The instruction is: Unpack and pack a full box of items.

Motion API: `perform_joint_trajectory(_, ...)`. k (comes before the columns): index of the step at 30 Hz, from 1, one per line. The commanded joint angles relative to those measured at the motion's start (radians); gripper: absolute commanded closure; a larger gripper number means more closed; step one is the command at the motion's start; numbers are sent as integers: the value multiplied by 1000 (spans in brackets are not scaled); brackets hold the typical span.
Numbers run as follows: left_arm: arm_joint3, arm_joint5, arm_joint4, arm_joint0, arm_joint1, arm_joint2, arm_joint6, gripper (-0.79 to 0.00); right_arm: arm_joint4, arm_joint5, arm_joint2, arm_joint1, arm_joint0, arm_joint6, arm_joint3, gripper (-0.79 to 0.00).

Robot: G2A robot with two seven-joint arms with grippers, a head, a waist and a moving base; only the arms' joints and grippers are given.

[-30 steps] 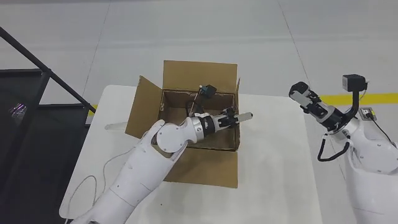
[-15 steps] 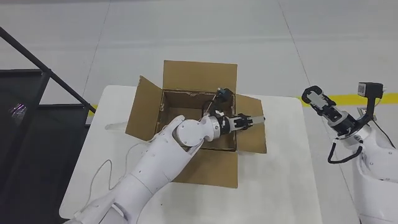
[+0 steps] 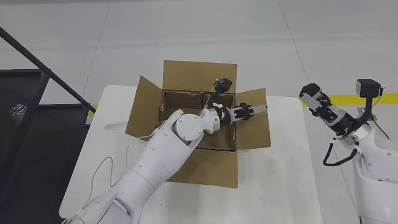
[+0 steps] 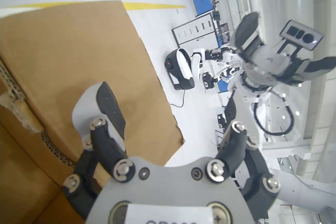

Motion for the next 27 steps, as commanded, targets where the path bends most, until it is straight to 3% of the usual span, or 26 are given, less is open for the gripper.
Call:
perform_joint_trajectory(1, -43, -11, 11, 17, 22, -51, 6, -785, -35, 3, -20, 5, 24, 23, -13, -785)
perform_joint_trajectory(6, -236, 17, 95, 112, 97, -223, 45, -785, -151, 5, -103, 14, 115, 75, -64, -785)
perform_joint_trajectory(13, -699, 150, 236, 405, 202, -568, 39, -785, -287, 27, -307, 14, 289, 200, -49, -785)
perform_joint_trajectory(17, -903, 211, 268, 567, 234, -735, 25, -785, -341, 64, -484, -1, 424, 297, 28, -785)
perform_joint_trajectory(22, -1014, 244, 272, 709, 256, -892, 44, -785, -377, 67, -756, -48, 594, 395, 163, -785)
perform_joint_trajectory(27, -1028, 225, 167, 809, 263, -978, 60, -785, -375, 118, -1006, -126, 724, 413, 320, -785)
